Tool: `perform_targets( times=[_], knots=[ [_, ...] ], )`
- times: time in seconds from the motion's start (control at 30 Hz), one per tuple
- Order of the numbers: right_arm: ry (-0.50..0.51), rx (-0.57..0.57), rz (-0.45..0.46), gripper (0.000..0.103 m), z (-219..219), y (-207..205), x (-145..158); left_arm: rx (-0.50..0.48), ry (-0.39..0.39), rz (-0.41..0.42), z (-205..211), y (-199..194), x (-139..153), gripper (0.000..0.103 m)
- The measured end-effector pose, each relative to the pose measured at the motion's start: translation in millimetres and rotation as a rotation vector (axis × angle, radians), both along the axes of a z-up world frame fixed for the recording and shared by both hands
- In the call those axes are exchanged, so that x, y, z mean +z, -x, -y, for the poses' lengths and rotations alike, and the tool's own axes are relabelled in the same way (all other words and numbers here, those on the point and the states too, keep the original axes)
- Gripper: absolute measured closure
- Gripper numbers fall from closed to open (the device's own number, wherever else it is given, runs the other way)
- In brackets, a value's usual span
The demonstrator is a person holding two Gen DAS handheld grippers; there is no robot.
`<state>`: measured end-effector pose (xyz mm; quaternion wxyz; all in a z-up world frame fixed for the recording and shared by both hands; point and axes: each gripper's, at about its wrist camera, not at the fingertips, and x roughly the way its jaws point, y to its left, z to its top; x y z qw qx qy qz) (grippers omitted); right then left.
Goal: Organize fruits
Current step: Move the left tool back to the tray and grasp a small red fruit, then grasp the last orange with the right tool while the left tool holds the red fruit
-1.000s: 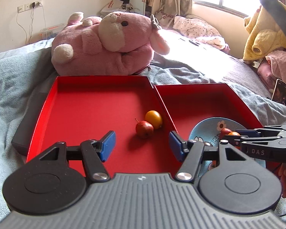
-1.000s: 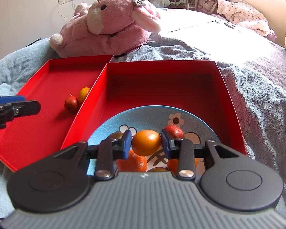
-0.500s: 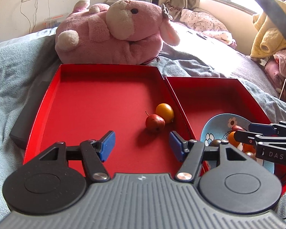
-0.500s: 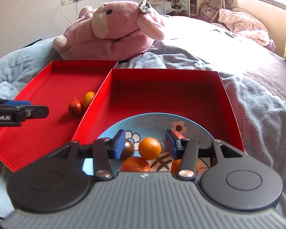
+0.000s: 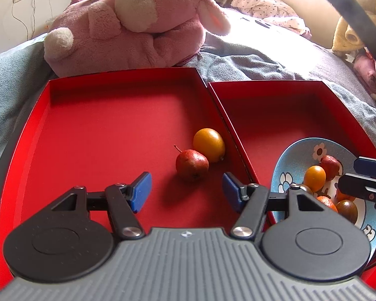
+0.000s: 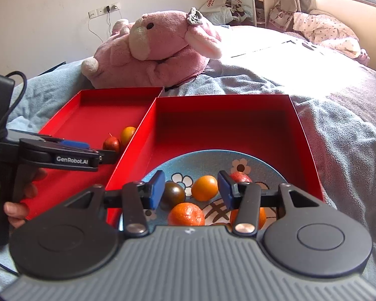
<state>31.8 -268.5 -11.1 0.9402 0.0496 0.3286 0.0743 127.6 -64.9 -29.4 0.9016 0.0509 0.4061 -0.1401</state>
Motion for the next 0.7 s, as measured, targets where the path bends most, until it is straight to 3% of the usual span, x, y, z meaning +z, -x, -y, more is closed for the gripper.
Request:
perform_targets(
  times=[0.17,0.3,0.47,0.7],
  knots=[
    [0.043,0.042,0.031,0.054,-9.0,-2.3,4.5,0.016,0.011,-0.008,-1.2,-10.0,-4.8,0.043],
    [0.114,0.108,0.076,0.054,-29.0,-7.5,10.7,0.028,0.02,-0.006,-5.0,-12.1,-4.7,0.068],
    [0.176,0.212,0.109,0.055,-60.7,-22.3,17.3,0.077,0.009,-0.002,-12.1,-14.1,-3.3,0.069],
    [0.325,0.372,0.13,0.055,-106.0,-49.4,18.6,0.21,0.078,-0.022,-52.0,-14.6,9.1,0.069]
  ],
)
